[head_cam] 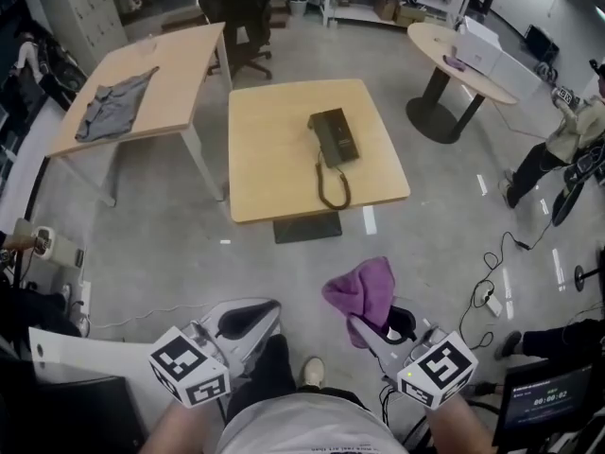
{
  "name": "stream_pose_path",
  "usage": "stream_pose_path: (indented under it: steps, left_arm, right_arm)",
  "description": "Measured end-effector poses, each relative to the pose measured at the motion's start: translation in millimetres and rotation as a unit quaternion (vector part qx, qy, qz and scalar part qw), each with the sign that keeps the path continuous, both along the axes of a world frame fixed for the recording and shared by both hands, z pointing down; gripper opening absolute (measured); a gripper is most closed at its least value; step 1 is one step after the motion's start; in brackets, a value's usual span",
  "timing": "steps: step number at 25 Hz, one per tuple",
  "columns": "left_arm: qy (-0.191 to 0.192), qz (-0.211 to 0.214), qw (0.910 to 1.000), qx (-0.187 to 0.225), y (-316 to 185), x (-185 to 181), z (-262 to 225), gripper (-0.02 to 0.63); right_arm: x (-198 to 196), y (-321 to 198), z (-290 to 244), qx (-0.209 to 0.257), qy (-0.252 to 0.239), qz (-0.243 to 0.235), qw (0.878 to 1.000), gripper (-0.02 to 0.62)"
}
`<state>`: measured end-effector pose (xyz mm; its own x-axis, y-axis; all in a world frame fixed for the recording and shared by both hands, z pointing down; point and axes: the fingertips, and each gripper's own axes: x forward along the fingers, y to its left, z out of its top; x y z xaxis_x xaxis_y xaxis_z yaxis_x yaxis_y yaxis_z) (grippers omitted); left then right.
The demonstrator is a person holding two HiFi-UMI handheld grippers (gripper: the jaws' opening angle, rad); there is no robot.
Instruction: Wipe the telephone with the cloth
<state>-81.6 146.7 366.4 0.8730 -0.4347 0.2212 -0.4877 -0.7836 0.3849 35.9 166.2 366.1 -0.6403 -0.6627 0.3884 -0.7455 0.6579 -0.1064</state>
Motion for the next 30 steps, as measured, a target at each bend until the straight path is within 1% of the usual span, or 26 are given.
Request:
stream_pose_path:
  steps: [7, 11, 15, 19, 23, 27, 30]
  left_arm:
    - [0.032, 0.007, 0.9988, -0.036, -98.6, -5.4, 21.7, 0.005]
    - [0.043, 0.029, 0.9965, -0.066, -144.8, -0.5, 46.3, 0.043]
    - [0.074, 0.037, 0.9904, -0.111, -192.0, 11.2, 68.7, 0.094]
    - [0.089, 0.038, 0.9847, -0.145, -233.8, 38.1, 92.6, 0.106]
    - [0.097, 0.038, 0.9789, -0.176, -277.5, 73.8, 121.4, 0.123]
    - [0.116, 0.010, 0.9686, -0.220, -326.2, 101.8, 156.3, 0.132]
    - [0.126, -0.013, 0.9615, -0.244, -361.1, 116.3, 180.1, 0.132]
  right_arm:
    - [-10.1, -79.6, -2.9, -0.007, 0.010, 0.028, 1.000, 0.117]
    - [-15.8, -111.9, -1.7, -0.013, 0.013, 0.044, 0.999, 0.117]
    - [-14.7, -137.2, 3.5, -0.023, 0.019, 0.052, 0.998, 0.117]
    - [-0.1, -157.2, 11.6, -0.037, 0.020, 0.057, 0.997, 0.117]
    - [18.8, -182.1, 18.1, -0.044, 0.018, 0.048, 0.998, 0.117]
    - [47.7, -208.4, 19.5, -0.051, 0.018, 0.036, 0.998, 0.117]
    - [70.8, -225.6, 26.0, -0.062, 0.026, 0.029, 0.997, 0.117]
